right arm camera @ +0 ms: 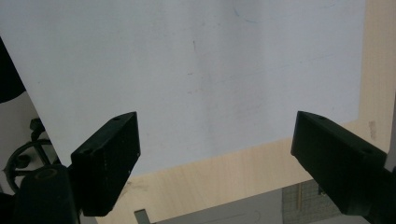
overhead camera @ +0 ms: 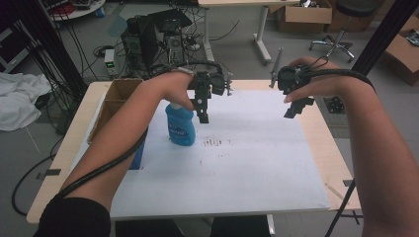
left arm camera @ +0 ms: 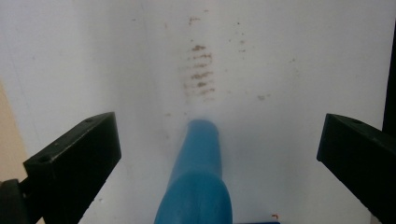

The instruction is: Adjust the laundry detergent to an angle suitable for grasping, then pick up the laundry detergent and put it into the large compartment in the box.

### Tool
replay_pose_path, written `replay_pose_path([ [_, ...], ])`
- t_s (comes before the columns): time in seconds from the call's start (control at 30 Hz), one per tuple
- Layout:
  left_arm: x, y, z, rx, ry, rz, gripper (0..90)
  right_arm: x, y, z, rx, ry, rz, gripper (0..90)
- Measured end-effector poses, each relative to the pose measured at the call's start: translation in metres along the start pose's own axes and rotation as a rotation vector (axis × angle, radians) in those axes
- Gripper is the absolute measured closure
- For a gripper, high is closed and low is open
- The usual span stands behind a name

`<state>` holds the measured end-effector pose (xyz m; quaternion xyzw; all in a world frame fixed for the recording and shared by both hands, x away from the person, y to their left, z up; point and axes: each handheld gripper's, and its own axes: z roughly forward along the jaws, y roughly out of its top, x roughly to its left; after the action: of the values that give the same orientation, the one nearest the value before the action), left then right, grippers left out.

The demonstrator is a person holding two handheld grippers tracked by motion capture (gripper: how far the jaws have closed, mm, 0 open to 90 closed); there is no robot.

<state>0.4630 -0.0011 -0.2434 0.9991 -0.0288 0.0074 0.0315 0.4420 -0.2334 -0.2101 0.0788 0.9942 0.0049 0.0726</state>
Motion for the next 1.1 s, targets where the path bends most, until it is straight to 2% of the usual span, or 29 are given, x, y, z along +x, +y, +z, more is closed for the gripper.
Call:
replay_pose_path([
  [0.13, 0.0006, 0.0007, -0.001, -0.012, -0.001, -0.001, 0.1, -0.0009, -0.0006, 0.0006, -0.001, 0.0, 0.0, 15.7],
  [0.23, 0.0003, 0.0, -0.001, -0.003, 0.003, 0.0, 0.1, -0.0012, -0.0003, 0.0003, 0.0, -0.007, 0.001, 15.7],
  [0.53, 0.0008, 0.0003, -0.0041, -0.03, 0.002, 0.004, 0.1, 0.0002, 0.0012, -0.0024, -0.003, -0.018, -0.001, 15.7],
  [1.1, 0.0021, 0.0019, -0.0075, -0.02, 0.011, 0.02, 0.1, -0.0004, 0.0024, -0.0025, 0.002, -0.02, 0.006, 15.7],
])
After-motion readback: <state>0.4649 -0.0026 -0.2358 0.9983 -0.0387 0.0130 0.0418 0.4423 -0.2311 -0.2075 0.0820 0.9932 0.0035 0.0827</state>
